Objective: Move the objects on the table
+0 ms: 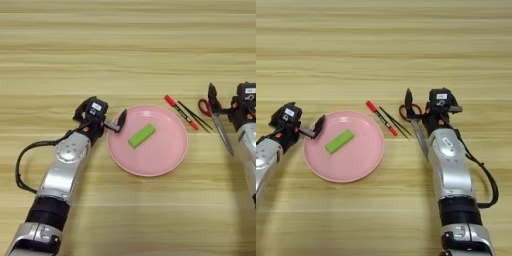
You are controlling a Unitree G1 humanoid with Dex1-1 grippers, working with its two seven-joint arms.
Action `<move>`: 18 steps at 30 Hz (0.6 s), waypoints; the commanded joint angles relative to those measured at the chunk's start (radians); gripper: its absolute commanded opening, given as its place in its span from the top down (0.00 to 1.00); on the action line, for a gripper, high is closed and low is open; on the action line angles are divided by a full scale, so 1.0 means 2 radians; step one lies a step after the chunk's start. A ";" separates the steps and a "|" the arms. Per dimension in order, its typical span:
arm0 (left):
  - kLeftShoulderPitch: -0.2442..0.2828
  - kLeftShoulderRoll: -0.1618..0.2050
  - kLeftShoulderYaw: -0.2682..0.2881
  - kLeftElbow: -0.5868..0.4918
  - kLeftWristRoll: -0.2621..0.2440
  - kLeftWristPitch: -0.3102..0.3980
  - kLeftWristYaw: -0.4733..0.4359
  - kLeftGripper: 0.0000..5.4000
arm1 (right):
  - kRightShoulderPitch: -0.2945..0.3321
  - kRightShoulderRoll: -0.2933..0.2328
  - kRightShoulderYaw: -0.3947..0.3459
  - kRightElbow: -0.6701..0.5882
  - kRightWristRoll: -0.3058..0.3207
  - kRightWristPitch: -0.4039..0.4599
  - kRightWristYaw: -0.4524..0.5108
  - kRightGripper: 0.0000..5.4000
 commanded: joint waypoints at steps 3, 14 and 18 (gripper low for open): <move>-0.007 0.006 -0.011 0.007 0.008 -0.001 -0.013 0.00 | -0.007 0.004 -0.003 0.005 0.002 0.014 -0.004 0.00; -0.018 0.010 -0.008 0.038 0.009 -0.002 -0.009 0.00 | -0.007 0.006 -0.005 0.003 0.003 0.018 -0.005 0.00; -0.024 0.017 -0.009 0.060 0.024 -0.007 0.005 0.00 | -0.008 0.007 -0.006 0.004 0.003 0.019 -0.005 0.00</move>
